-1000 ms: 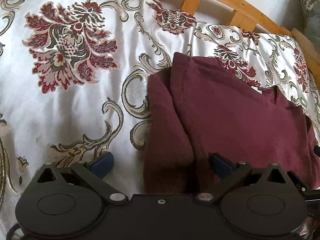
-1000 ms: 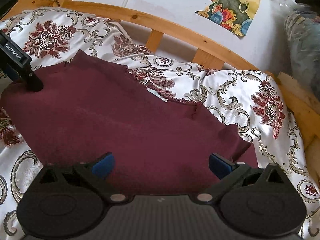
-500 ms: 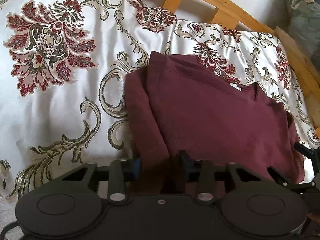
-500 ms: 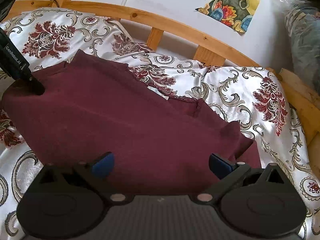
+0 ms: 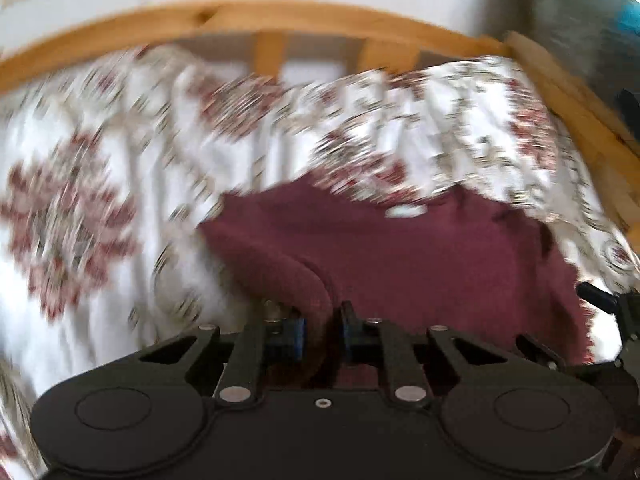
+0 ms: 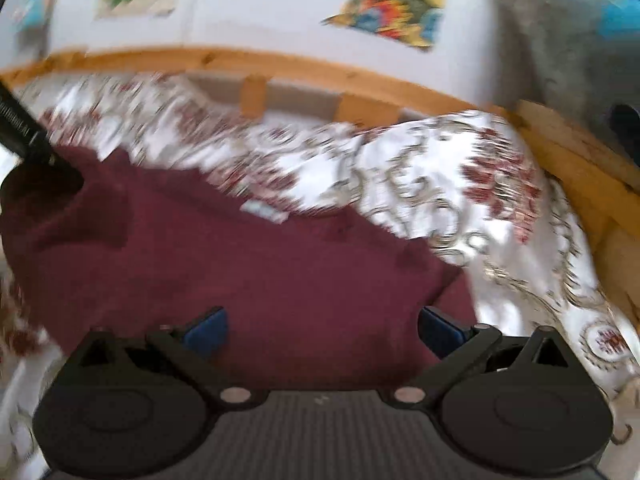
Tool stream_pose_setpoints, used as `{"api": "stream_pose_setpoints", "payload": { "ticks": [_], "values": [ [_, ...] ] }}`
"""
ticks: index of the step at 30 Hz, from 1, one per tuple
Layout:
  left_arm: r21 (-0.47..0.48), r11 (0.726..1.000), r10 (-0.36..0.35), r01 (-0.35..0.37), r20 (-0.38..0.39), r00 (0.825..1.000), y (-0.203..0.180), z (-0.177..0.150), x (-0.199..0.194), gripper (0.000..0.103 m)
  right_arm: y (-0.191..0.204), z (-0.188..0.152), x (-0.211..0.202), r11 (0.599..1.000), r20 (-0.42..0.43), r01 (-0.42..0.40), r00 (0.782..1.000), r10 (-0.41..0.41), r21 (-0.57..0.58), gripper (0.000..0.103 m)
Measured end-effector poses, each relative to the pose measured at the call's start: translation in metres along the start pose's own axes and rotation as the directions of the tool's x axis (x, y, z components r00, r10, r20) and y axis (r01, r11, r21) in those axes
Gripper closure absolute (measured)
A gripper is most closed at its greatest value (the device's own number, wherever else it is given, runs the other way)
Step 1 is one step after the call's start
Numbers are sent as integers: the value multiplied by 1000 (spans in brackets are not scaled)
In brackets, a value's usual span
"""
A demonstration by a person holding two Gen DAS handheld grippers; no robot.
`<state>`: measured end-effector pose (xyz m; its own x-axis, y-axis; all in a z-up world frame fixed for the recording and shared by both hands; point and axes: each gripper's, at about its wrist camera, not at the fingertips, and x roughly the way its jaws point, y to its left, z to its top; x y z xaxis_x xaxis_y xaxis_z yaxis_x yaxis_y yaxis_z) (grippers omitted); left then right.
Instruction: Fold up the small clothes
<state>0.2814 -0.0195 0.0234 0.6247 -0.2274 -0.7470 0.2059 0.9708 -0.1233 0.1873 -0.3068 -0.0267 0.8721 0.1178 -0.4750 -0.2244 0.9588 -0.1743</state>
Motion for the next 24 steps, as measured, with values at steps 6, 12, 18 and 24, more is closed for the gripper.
{"api": "stream_pose_setpoints", "payload": {
  "ticks": [6, 12, 18, 24],
  "values": [
    [194, 979, -64, 64, -5, 998, -90, 39, -1, 87, -59, 5, -12, 976, 21, 83, 996, -89, 203, 0],
    [299, 943, -125, 144, -81, 989, -168, 34, 34, 87, -121, -8, -22, 915, -21, 187, 981, -193, 358, 0],
    [265, 944, -158, 198, -167, 973, -191, 9, 71, 86, -164, -25, -23, 828, -54, 179, 983, -177, 531, 0],
    [206, 932, -267, 299, -167, 949, -186, 10, 57, 48, -166, -24, -18, 831, -29, 138, 989, -146, 540, 0]
  ]
}}
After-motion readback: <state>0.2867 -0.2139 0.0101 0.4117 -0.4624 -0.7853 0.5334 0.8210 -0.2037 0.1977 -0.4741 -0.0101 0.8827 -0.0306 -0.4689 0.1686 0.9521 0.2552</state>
